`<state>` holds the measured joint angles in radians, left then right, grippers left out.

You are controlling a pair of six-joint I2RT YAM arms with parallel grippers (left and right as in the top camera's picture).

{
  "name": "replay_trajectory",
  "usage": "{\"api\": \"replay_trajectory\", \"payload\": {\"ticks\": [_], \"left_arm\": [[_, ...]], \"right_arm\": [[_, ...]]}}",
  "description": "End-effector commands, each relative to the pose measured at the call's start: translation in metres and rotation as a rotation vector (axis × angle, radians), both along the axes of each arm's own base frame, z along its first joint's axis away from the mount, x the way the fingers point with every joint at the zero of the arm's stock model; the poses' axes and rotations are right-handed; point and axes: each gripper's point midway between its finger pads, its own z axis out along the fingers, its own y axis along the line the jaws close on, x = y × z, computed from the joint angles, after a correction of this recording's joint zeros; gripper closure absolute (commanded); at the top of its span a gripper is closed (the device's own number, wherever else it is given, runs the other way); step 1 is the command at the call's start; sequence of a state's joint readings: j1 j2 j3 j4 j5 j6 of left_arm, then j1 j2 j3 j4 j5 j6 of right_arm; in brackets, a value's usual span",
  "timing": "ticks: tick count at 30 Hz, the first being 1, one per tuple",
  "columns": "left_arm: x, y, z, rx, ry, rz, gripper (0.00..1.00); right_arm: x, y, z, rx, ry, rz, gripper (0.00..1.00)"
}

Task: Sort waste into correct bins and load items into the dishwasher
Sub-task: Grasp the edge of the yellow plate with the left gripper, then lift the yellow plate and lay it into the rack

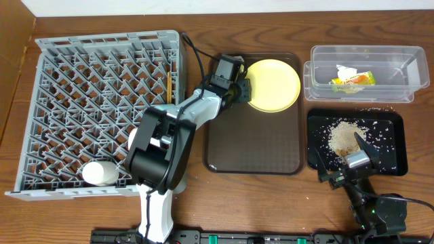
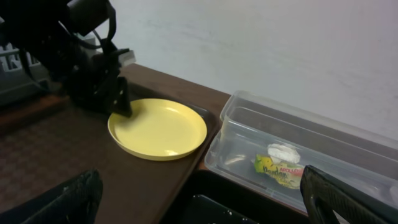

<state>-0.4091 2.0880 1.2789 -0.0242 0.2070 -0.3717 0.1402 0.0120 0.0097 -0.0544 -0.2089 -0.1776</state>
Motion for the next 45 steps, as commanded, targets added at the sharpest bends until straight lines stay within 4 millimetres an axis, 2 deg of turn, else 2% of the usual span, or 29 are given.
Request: {"api": "replay_trajectory", "payload": {"ticks": [1,5,8,12,15,17,19,23,27,31,33,36,41,42,43,45], "left_arm": [[-0.008,-0.012,-0.018,-0.109,0.108,0.031,0.56],[-0.019,-0.02,-0.033,-0.153,0.178,0.009,0.78],[-0.025,-0.026,-0.035,-0.186,0.206,-0.021,0.9],[-0.027,-0.029,-0.032,-0.226,0.222,-0.042,0.92],[-0.024,-0.026,-0.02,-0.277,0.222,-0.053,0.93],[-0.017,-0.02,-0.003,-0.314,0.201,-0.053,0.93],[-0.01,-0.014,0.023,-0.362,0.163,-0.061,0.93],[0.002,0.007,0.089,-0.436,0.055,-0.07,0.92],[0.003,0.037,0.146,-0.441,-0.05,-0.051,0.93],[-0.004,0.075,0.19,-0.419,-0.13,-0.014,0.93],[-0.009,0.107,0.208,-0.404,-0.156,0.041,0.93],[-0.018,0.16,0.224,-0.378,-0.176,0.144,0.93],[-0.048,0.26,0.224,-0.349,-0.143,0.36,0.93],[-0.054,0.279,0.222,-0.356,-0.131,0.408,0.93],[-0.066,0.313,0.215,-0.362,-0.116,0.504,0.93],[-0.08,0.35,0.207,-0.357,-0.114,0.601,0.92]], "right_arm": [[0.001,-0.003,-0.001,-0.01,-0.005,-0.009,0.01],[0.001,-0.003,-0.001,-0.01,-0.004,-0.009,0.01],[0.001,-0.003,-0.001,-0.01,-0.004,-0.009,0.01],[0.001,-0.003,-0.001,-0.01,-0.004,-0.009,0.01],[0.001,-0.003,-0.001,-0.01,-0.004,-0.009,0.01],[0.001,-0.003,-0.001,-0.01,-0.004,-0.009,0.01],[0.001,-0.003,-0.001,-0.01,-0.004,-0.009,0.01],[0.001,-0.003,-0.001,-0.01,-0.004,-0.009,0.01],[0.001,-0.003,-0.001,-0.01,-0.004,-0.009,0.01],[0.001,-0.003,-0.001,-0.01,-0.004,-0.009,0.01],[0.001,-0.003,-0.001,-0.01,-0.004,-0.009,0.01],[0.001,-0.003,-0.001,-0.01,-0.004,-0.009,0.01],[0.001,-0.003,-0.001,-0.01,-0.004,-0.009,0.01],[0.001,-0.003,-0.001,-0.01,-0.004,-0.009,0.01],[0.001,-0.003,-0.001,-0.01,-0.004,-0.009,0.01],[0.001,-0.003,-0.001,-0.01,-0.004,-0.009,0.01]]}}
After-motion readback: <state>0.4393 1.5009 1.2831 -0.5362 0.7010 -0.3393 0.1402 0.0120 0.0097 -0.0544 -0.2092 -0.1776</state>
